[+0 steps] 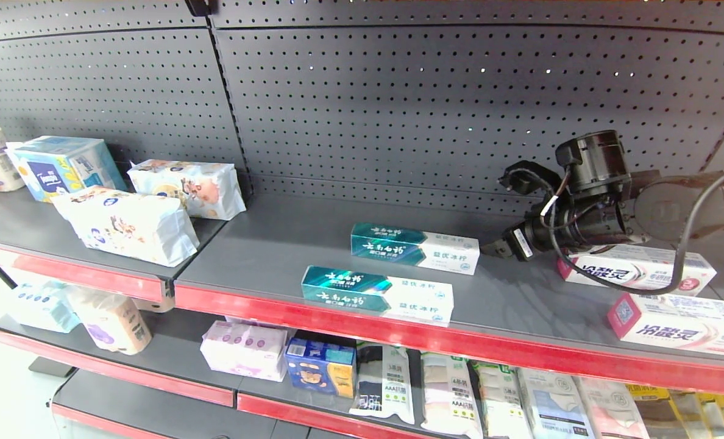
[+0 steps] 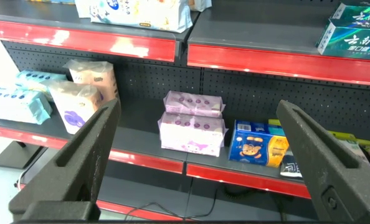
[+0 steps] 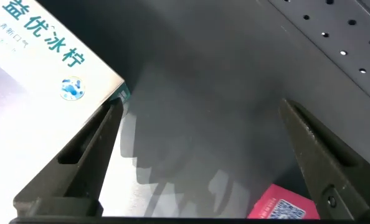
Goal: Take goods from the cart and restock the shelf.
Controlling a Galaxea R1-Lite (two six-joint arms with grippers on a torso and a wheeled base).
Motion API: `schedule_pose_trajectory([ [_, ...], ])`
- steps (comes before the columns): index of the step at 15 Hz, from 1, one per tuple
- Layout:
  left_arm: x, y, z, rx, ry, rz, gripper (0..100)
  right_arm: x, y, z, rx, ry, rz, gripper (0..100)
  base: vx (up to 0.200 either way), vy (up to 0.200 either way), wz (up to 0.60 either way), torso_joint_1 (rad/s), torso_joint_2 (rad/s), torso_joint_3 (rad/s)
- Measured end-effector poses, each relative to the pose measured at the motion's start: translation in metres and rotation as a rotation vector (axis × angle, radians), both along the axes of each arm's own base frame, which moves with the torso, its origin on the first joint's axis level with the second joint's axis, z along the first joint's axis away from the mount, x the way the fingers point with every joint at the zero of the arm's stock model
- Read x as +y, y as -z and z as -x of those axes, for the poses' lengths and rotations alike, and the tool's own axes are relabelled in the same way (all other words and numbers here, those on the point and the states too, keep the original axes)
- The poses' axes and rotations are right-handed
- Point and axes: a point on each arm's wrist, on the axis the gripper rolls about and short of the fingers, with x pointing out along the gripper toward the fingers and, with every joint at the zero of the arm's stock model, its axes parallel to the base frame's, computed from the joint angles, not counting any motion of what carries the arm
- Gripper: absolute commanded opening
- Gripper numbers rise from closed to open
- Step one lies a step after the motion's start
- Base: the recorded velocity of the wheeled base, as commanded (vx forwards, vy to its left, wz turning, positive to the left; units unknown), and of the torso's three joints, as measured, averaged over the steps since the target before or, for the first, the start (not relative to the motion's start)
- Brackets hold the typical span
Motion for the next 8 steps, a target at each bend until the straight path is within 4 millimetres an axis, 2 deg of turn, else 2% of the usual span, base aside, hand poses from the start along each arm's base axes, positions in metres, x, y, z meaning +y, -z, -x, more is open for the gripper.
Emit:
schedule_pose_trajectory([
  [8, 0.0, 0.0, 0.0, 0.0, 0.0, 0.0, 100, 0.013, 0.0, 0.001, 0.001, -0.024, -0.014, 100, 0.0, 0.0, 0.0, 0.0, 0.0, 0.0],
])
